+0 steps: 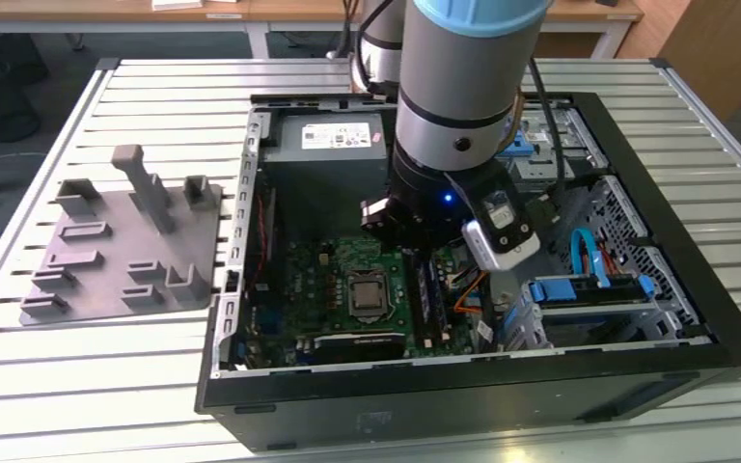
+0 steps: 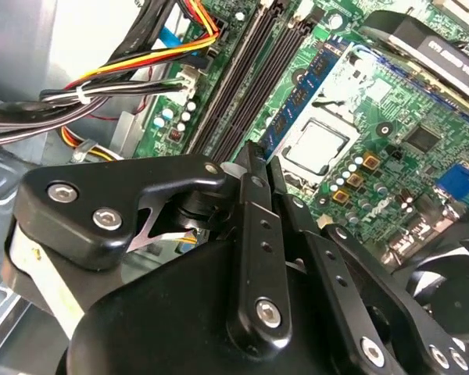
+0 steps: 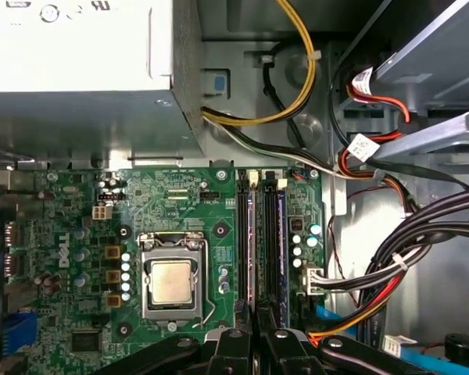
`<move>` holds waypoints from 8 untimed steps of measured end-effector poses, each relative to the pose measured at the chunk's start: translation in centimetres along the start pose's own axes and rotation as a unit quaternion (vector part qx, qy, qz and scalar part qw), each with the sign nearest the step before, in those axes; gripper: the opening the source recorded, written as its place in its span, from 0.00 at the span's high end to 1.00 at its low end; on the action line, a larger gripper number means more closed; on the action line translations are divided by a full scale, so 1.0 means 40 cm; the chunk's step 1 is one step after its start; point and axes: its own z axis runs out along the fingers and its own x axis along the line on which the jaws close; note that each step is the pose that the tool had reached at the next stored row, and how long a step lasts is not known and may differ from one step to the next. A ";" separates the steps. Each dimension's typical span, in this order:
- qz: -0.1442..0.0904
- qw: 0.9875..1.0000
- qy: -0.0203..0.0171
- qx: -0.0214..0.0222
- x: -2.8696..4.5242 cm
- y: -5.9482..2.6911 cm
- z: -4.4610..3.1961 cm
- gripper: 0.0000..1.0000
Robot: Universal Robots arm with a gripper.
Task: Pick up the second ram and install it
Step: 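Insert the second ram into the second slot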
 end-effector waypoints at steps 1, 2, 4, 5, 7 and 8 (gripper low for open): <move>0.000 1.000 0.000 0.000 0.000 0.000 0.003 0.86; 0.000 1.000 0.000 0.000 0.000 0.000 0.006 0.86; 0.000 1.000 0.000 0.000 0.000 -0.001 0.012 0.86; 0.000 1.000 0.000 0.000 0.000 -0.001 0.016 0.86; 0.000 1.000 0.000 0.000 0.001 -0.001 0.022 0.86; 0.000 1.000 0.000 0.000 0.001 -0.001 0.025 0.86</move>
